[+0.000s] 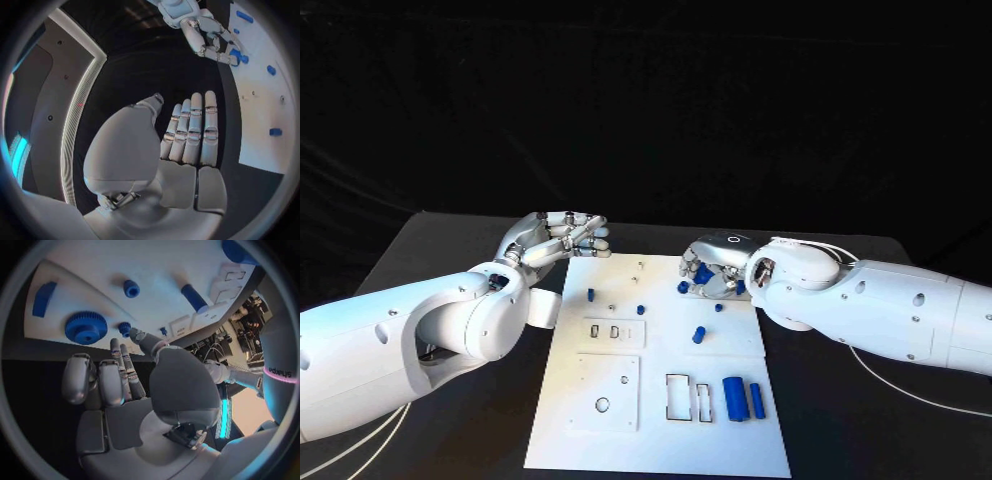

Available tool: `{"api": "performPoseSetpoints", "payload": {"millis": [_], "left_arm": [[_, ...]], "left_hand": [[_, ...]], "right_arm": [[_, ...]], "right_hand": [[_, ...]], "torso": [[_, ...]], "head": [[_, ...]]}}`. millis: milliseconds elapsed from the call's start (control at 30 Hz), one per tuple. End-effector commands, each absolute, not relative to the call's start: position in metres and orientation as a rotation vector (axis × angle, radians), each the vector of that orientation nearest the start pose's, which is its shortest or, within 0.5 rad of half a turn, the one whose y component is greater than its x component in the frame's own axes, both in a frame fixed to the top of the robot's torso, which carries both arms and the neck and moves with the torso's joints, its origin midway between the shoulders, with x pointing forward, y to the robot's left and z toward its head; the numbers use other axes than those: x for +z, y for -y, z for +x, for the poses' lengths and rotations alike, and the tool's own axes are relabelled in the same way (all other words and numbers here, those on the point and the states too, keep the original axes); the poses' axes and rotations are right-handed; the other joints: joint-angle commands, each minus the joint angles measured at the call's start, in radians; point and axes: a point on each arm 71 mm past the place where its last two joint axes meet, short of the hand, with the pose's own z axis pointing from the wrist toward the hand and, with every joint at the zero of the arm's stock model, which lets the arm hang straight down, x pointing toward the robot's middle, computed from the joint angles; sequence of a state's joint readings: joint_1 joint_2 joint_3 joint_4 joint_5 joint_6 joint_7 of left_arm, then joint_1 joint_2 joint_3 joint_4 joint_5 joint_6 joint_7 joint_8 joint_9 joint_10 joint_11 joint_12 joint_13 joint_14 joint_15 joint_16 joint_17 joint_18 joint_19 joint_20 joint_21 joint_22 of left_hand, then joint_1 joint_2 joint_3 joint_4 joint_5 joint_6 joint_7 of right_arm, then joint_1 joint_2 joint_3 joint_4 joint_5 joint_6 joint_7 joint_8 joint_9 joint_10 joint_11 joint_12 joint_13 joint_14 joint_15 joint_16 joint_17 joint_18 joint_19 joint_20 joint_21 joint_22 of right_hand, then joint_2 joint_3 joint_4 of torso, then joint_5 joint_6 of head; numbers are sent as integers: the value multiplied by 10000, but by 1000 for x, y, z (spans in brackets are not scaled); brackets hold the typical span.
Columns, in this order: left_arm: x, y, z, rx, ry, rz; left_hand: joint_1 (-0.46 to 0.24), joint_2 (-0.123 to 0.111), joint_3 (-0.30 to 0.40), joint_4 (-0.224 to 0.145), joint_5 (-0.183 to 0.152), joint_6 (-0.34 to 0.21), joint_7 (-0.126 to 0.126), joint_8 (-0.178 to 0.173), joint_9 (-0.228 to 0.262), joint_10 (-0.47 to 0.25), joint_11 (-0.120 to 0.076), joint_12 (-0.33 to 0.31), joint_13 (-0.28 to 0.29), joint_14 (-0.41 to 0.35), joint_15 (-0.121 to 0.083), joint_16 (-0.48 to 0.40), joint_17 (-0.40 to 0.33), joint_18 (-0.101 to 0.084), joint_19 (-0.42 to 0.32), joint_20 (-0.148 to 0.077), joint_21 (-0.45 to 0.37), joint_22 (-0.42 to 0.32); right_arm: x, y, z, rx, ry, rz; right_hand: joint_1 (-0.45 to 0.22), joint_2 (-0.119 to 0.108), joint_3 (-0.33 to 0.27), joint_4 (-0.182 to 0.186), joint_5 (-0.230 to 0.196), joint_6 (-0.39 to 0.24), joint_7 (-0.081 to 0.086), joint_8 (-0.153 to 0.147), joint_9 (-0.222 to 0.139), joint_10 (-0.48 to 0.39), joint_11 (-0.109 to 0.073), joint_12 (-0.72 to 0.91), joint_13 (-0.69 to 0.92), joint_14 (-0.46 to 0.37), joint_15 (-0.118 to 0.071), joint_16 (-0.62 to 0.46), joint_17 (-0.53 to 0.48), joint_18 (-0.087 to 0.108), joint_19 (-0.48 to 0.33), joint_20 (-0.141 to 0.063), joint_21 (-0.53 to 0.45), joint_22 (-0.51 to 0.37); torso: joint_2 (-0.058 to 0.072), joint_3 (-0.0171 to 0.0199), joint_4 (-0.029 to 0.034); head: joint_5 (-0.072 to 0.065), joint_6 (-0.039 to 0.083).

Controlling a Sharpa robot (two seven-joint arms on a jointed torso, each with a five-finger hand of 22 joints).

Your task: Assemble the parts on the task board

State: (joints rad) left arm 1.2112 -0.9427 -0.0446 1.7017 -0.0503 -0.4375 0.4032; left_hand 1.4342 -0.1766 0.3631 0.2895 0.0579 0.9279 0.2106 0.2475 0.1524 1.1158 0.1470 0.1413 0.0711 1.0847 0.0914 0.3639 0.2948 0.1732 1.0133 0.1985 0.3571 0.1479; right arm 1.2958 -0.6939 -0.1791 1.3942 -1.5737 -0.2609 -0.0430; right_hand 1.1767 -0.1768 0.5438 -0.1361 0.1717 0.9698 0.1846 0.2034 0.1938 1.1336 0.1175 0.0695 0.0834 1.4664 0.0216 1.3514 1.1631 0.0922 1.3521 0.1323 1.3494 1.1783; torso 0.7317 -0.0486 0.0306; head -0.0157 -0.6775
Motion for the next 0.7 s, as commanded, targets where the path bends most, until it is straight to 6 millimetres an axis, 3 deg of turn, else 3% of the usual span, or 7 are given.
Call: {"api": "performPoseSetpoints", "payload": {"millis": [33,700], "left_arm": [[-158,-209,458,-15304,-13988,-10497],[-154,-207,457,-15408,-14066,-10461]], "left_hand": [[-105,10,-73,-13,-46,-51,40,-9,-12,-2,28,-53,-7,47,35,61,8,92,47,-14,68,9],[-114,21,-75,-17,-45,-65,50,-15,-15,-13,36,-67,-8,33,41,65,25,90,42,-12,70,8]], "right_arm": [[-198,155,502,5579,-16951,-4778],[-203,147,504,5750,-16778,-4678]], "right_hand": [[38,-22,17,45,31,59,10,47,18,49,-25,31,13,416,82,72,78,-145,116,11,86,107],[163,270,379,179,3,167,-75,147,147,317,-108,133,79,394,32,328,209,-259,410,-21,513,796]], "torso": [[26,-10,3],[107,-33,6]], "head": [[24,7],[149,-28]]}}
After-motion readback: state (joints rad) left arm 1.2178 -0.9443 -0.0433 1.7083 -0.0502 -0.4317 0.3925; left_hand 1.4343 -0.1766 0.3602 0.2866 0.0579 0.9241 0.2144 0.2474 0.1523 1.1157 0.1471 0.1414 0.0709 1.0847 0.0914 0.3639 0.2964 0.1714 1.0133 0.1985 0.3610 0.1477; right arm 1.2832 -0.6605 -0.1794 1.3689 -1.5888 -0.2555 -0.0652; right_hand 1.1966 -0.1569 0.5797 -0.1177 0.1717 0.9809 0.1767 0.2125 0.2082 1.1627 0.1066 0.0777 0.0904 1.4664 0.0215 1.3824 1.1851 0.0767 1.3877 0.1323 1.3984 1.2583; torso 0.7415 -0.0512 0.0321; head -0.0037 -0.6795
